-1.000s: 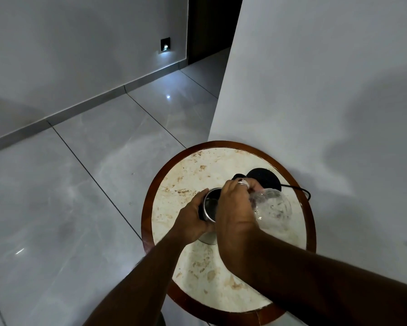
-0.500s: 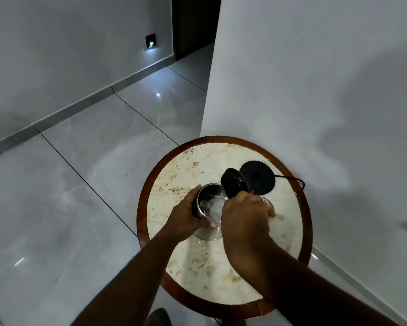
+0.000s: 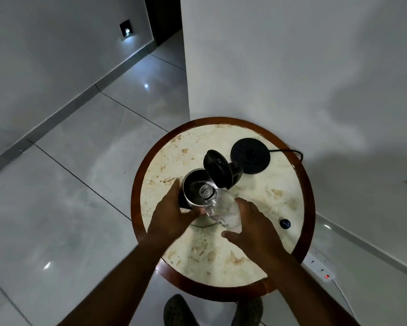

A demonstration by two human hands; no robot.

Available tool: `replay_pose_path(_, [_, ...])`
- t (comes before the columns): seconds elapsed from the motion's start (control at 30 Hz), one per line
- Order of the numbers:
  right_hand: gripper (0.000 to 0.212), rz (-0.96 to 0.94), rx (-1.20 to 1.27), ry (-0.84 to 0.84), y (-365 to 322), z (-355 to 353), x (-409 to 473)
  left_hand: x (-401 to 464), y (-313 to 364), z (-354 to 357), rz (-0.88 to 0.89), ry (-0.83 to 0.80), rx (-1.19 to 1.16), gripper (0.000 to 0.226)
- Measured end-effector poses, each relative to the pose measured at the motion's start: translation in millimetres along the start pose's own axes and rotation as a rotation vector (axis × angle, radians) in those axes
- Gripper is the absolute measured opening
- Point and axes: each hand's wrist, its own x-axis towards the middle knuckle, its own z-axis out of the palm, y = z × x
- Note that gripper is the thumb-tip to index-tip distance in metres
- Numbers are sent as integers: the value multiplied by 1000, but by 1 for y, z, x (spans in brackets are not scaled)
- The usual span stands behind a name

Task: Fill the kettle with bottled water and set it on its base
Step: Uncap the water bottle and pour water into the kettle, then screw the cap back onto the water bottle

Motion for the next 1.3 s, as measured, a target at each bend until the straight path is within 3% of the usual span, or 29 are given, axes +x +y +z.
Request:
replay_pose_path(0.07, [86,-6,144,6,12,6,3,-29,6,13,-66,244,127,59])
replay_pose_path(0.13, [90,8,259,-11,23,13,4,-61,16,29,-138,307,62,45])
replay_pose_path(0.23, [84,12,376,-41,38,21,1,-79,35,56,-157,199,-84,42])
replay_pose_path(0.33, [76,-22,466,-42,50,23,-8,-63,48,74,-85,-10,-238,56])
replay_pose_path(0.4, [80,-29,493,-44,62,25,-12,-47,52,87,-41,-109,-248,58])
replay_pose_path(0.57, [105,-17,315,-124,116,31,-7,-29,47,113,52,-123,-222,54])
replay_pose_path(0.7, [66,42,-53,148,176,27,5,-16,52,132,88,-104,-254,54])
replay_pose_path(0.83, [34,49,-134,112,200,40,19,-8,56,146,100,-126,-321,55])
replay_pose_path(0.97, [25,18,-198,76,207,47,20,-4,57,151,105,-159,-306,56])
replay_pose_path(1.1, [23,212,338,232,182,-3,14,2,58,153,117,-249,-242,60])
replay_pose_path(1.2, [30,70,748,264,141,-64,-5,4,58,152,126,-312,-268,61])
replay_pose_path(1.23, [31,-7,772,205,124,-81,-10,5,59,150,126,-336,-291,62])
replay_pose_path(1.3, [33,-117,599,113,97,-102,-17,8,63,147,135,-384,-339,60])
